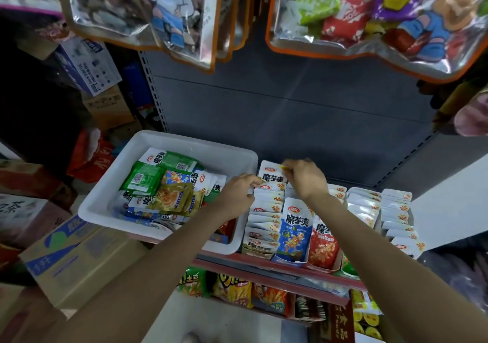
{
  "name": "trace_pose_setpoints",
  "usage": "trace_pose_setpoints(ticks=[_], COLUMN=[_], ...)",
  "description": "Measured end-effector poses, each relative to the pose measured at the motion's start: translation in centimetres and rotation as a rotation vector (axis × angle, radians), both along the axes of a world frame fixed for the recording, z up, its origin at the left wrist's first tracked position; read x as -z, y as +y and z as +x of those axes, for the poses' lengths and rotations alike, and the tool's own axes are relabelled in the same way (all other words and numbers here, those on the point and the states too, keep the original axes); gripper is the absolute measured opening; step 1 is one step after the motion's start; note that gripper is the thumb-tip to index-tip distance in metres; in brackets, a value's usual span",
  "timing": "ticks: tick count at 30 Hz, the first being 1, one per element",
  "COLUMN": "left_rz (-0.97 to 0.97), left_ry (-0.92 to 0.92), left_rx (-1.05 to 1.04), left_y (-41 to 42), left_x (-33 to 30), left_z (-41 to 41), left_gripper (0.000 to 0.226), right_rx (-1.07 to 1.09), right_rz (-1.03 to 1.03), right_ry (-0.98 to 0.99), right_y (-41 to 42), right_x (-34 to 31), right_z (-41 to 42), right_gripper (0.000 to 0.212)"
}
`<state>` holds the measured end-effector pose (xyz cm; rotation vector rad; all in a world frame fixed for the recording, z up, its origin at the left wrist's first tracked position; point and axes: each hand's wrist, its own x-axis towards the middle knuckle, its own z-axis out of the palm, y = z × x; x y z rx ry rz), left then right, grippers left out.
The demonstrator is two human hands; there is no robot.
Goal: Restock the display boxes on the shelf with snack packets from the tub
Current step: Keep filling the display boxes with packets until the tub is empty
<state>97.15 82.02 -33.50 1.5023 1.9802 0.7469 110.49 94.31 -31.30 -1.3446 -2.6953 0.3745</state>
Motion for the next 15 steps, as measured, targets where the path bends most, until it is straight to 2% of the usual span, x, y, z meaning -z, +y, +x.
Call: trace_pose_setpoints(ticks=[4,7,11,15], left_rz=[-0.008,-0.012,-0.005,-0.062], left_ry=[0.000,-0.009,-0.011,0.071], left_rx=[-0.027,-0.038,-0.082,-0.236], left_y=[0.0,-0.1,-1.5,-4.6], left_x=[0.2,0.1,0.3,1.3], left_z=[-0.1,-0.1,-1.3,-4.9], left_gripper=[0.043,0.043,0.042,0.039], right_rx=[-0.093,-0.086,-0.020,-0.115], right_rz=[0.099,0.080,0.122,0.134], right_ry=[-0.217,-0.262,-0.069,0.019], right_y=[-0.5,-0.5,-2.3,-6.0], right_x=[0.3,-0.2,-0.8,-0.7], right_z=[-0.7,-1.2,-1.7,-4.2], right_gripper=[0.021,0.024,0.031,0.030])
